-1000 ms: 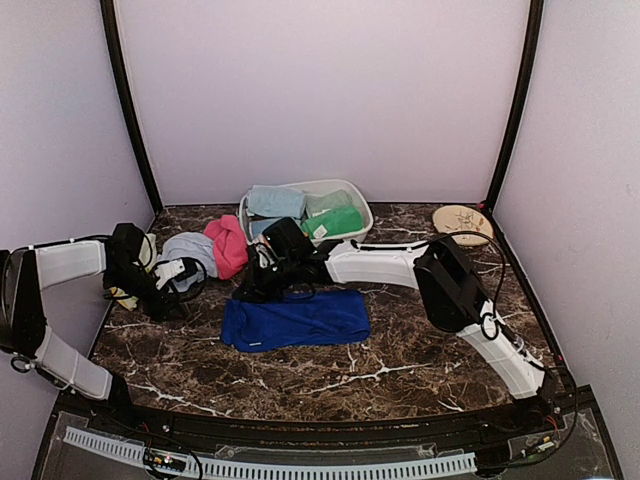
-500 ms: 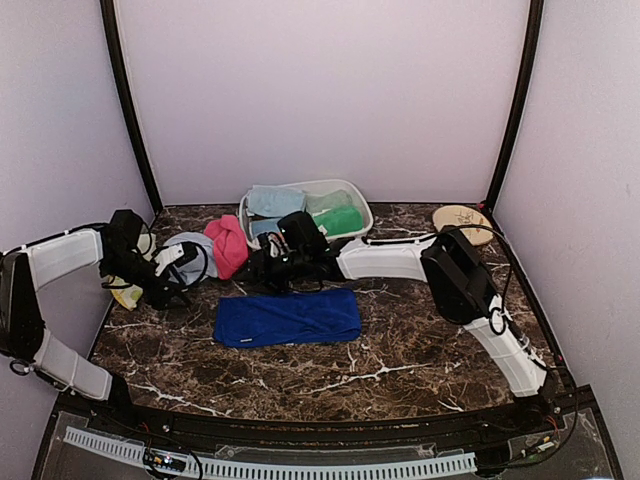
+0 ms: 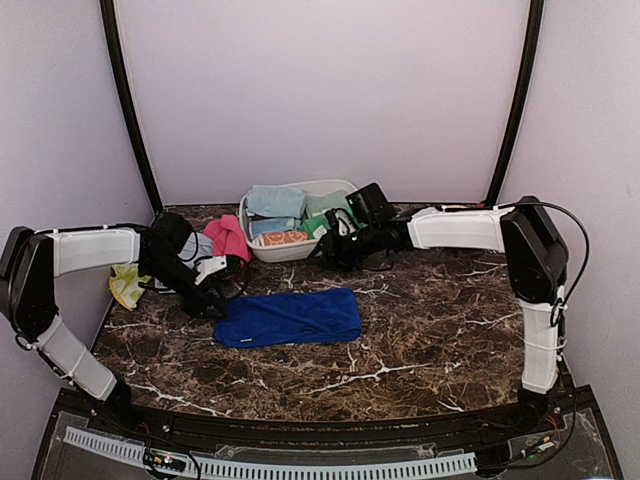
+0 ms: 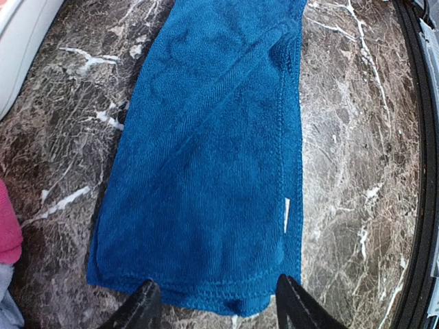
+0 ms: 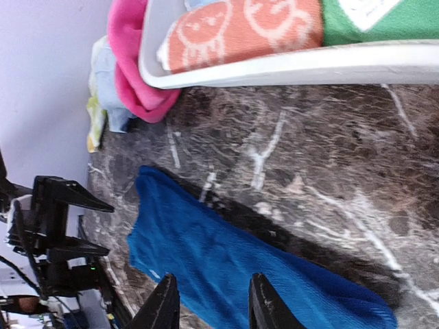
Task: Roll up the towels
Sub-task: Rotate the towel at the center of the board.
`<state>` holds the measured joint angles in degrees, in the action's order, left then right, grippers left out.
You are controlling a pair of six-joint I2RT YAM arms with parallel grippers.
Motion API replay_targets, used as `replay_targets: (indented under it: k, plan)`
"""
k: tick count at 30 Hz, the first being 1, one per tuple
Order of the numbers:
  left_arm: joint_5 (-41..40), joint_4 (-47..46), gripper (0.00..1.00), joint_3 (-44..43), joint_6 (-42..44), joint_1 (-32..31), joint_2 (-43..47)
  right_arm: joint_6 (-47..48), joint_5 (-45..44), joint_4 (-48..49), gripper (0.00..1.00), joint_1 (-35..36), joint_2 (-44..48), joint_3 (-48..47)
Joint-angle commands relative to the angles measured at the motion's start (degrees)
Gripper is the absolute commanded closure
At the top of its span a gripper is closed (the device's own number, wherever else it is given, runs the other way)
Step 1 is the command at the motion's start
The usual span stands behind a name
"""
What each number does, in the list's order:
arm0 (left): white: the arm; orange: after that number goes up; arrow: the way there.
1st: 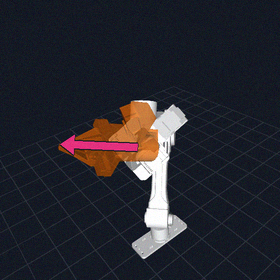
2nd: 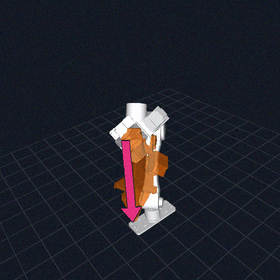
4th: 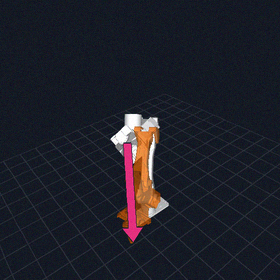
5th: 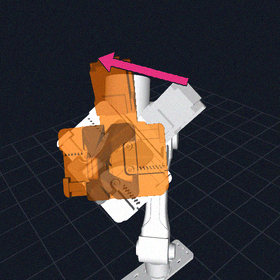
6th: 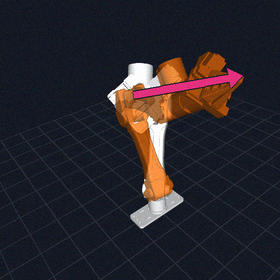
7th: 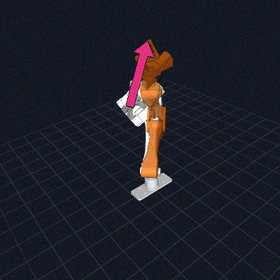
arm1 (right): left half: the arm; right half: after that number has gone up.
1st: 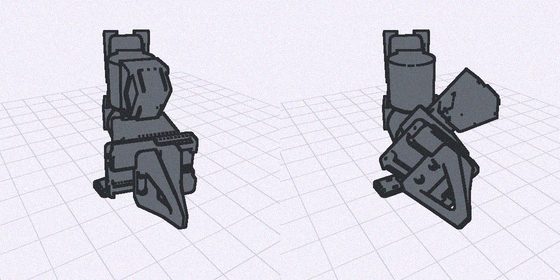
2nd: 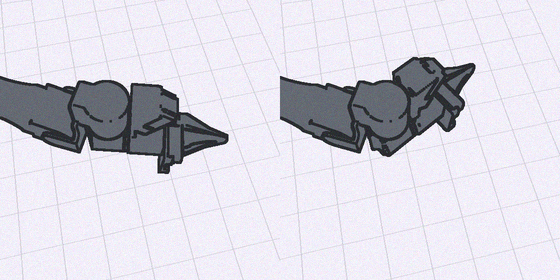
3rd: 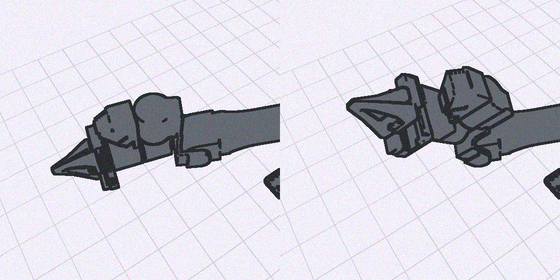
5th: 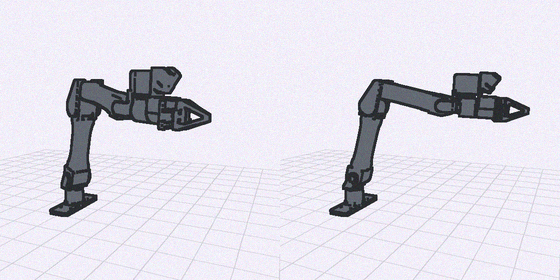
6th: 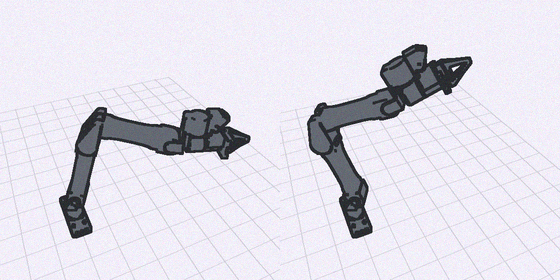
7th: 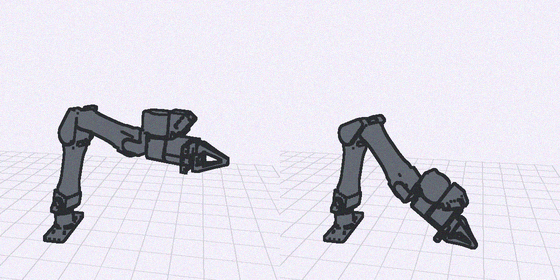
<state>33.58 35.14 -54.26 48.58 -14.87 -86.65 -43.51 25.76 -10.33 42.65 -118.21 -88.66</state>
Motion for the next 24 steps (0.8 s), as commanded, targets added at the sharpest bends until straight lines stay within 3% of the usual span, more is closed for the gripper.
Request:
replay_targets:
  k: [1, 7, 15, 18, 24]
  plan:
    - [-4.04, -3.23, 0.42, -1.32, -1.14, -2.51, -4.47, 10.26, -5.65, -8.03, 0.70, -1.04, -0.68, 4.64]
    - [-8.23, -5.64, 0.45, 2.03, 1.14, -3.73, -7.42, 11.05, -7.85, -5.49, 0.79, -1.70, 0.25, 14.00]
    - [-21.89, -11.73, 0.49, 9.10, 6.78, -2.86, -7.08, 9.94, -10.35, -3.00, 0.83, -1.59, 4.05, 25.62]
    - [-22.26, -11.62, 0.49, 7.90, 7.23, -1.83, -4.70, 8.89, -12.65, -2.46, 0.84, -1.52, 6.32, 29.13]
    - [-14.84, -8.46, 0.35, -0.26, 7.32, -3.57, 1.29, 4.42, -15.35, 0.47, 0.84, 1.63, 13.13, 36.22]
